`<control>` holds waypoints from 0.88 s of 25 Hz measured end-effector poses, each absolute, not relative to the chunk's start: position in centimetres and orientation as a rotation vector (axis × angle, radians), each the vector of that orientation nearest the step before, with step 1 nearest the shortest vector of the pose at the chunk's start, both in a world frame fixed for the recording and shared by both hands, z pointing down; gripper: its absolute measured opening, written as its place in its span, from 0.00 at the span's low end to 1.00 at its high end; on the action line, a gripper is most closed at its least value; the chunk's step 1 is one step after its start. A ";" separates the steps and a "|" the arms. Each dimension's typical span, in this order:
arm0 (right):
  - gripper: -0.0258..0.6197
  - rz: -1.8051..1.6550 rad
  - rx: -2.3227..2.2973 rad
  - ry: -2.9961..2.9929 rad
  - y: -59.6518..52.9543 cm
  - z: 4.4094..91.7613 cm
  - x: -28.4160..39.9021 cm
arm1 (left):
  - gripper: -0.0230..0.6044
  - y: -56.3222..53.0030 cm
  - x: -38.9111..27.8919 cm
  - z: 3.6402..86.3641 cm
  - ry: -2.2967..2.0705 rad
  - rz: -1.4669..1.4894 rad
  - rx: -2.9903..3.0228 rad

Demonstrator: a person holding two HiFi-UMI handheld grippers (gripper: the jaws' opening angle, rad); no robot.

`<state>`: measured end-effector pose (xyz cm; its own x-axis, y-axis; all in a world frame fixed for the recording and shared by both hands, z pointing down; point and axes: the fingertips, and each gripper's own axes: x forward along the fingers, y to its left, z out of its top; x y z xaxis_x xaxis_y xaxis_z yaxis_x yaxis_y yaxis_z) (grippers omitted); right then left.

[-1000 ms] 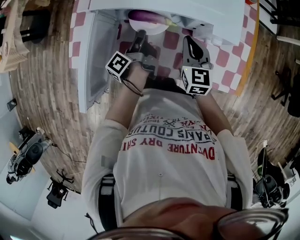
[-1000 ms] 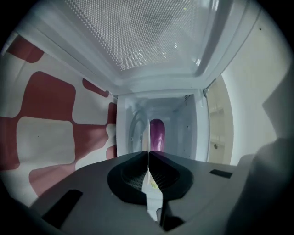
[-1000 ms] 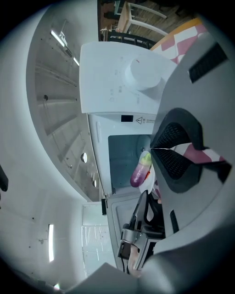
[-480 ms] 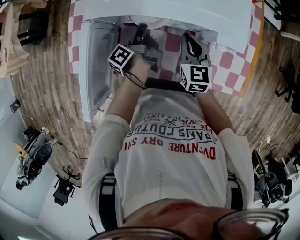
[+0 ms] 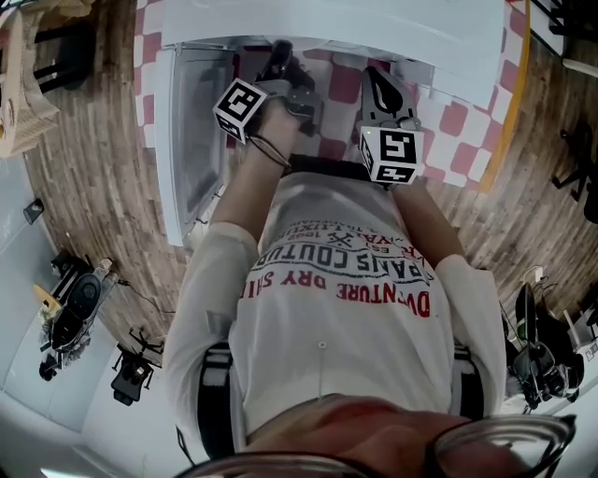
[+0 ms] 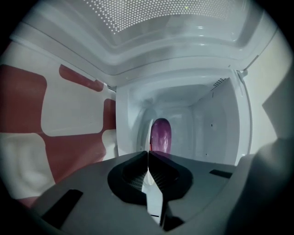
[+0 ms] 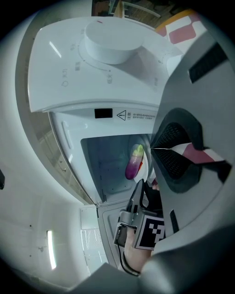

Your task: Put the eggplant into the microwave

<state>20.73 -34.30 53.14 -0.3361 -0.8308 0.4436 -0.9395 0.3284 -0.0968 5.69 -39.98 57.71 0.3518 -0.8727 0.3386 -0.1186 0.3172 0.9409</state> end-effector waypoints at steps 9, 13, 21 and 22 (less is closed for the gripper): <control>0.08 0.515 1.566 -2.285 -34.3 53.8 20.9 | 0.09 -39.8 6.2 59.0 -1.147 -0.575 1.162; 0.08 0.541 1.542 -2.297 -34.0 54.0 20.4 | 0.09 -40.0 6.8 58.9 -1.128 -0.555 1.169; 0.08 0.556 1.523 -2.295 -33.7 54.2 20.5 | 0.09 -40.1 7.1 58.6 -1.147 -0.537 1.206; 0.08 0.561 1.522 -2.294 -33.6 54.2 20.6 | 0.11 -40.2 7.1 58.3 -1.149 -0.545 1.212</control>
